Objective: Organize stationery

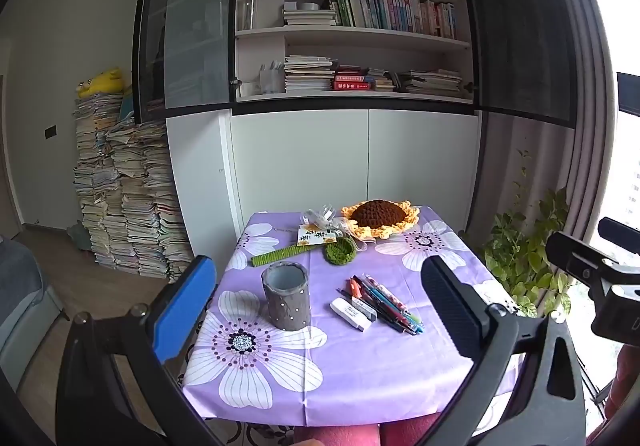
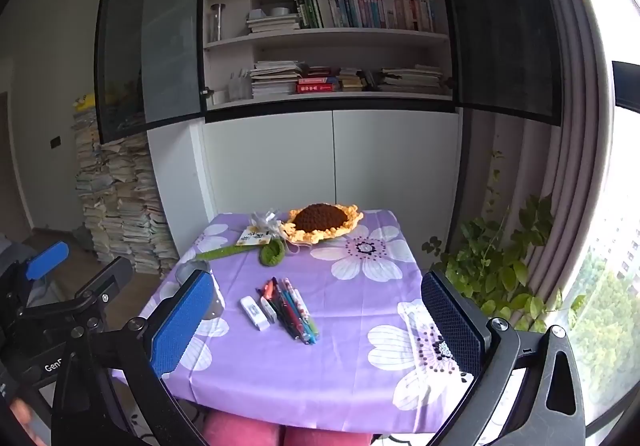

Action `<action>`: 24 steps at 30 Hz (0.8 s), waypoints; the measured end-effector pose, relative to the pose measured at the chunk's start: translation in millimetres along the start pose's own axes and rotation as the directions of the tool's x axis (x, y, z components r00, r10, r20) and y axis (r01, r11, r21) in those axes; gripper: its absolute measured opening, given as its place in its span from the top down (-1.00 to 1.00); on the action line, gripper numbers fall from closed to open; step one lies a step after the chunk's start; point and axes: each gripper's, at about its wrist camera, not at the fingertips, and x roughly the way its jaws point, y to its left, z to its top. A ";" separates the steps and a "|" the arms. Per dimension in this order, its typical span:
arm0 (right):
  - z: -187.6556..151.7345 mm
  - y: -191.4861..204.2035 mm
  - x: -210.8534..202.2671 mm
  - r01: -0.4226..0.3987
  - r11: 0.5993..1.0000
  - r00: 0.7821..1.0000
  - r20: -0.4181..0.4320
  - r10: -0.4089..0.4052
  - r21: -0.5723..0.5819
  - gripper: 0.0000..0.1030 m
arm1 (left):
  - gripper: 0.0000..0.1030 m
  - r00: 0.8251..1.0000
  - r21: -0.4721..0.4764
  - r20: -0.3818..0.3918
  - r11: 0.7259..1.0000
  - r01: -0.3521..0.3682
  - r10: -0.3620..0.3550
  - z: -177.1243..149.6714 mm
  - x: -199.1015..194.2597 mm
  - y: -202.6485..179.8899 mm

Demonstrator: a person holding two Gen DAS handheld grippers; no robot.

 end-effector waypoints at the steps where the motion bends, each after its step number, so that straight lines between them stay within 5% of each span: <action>1: -0.1 0.3 0.7 0.000 1.000 1.000 -0.001 0.000 0.001 -1.00 | -0.98 1.000 0.001 0.000 1.000 0.000 0.000 -0.3 0.4 -0.1; 24: -3.5 -5.0 10.0 0.001 1.000 1.000 -0.015 -0.001 0.010 -1.00 | -0.98 1.000 0.004 -0.013 1.000 -0.003 0.004 1.8 7.1 0.5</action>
